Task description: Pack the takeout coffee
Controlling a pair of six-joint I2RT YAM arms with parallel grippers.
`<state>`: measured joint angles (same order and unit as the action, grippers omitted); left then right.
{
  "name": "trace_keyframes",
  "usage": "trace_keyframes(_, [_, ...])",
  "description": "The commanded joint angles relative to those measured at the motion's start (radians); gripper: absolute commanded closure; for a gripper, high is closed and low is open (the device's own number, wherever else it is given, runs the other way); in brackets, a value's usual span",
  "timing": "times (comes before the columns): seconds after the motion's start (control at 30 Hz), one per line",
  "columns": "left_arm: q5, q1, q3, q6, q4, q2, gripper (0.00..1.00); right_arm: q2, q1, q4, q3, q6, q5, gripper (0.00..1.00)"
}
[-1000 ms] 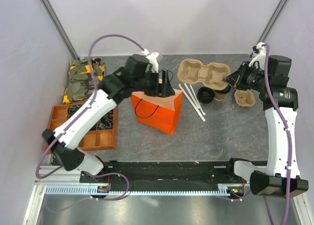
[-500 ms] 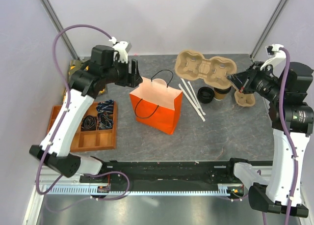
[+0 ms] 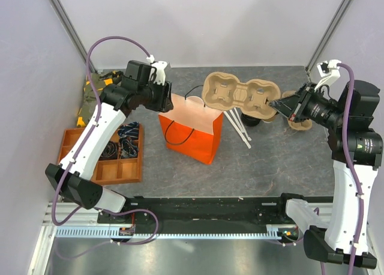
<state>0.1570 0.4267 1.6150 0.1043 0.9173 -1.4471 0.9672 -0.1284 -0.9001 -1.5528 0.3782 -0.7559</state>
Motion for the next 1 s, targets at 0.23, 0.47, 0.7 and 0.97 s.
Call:
trace_keyframes(0.23, [0.126, 0.001, -0.055, 0.167, 0.017, 0.085, 0.98, 0.041, 0.047, -0.023, -0.035, 0.010, -0.048, 1.00])
trace_keyframes(0.47, [0.076, 0.020, -0.124, 0.285, -0.002, 0.194, 0.98, 0.123, 0.118, -0.046, -0.124, -0.038, 0.030, 1.00])
trace_keyframes(0.7, [0.054, 0.020, -0.099, 0.235, 0.028, 0.177, 0.31, 0.136, 0.179, -0.025, -0.115, -0.035, 0.058, 1.00])
trace_keyframes(0.97, [0.062, 0.023, -0.165, 0.261, 0.052, 0.203, 0.25, 0.117, 0.245, -0.046, -0.085, -0.033, 0.102, 1.00])
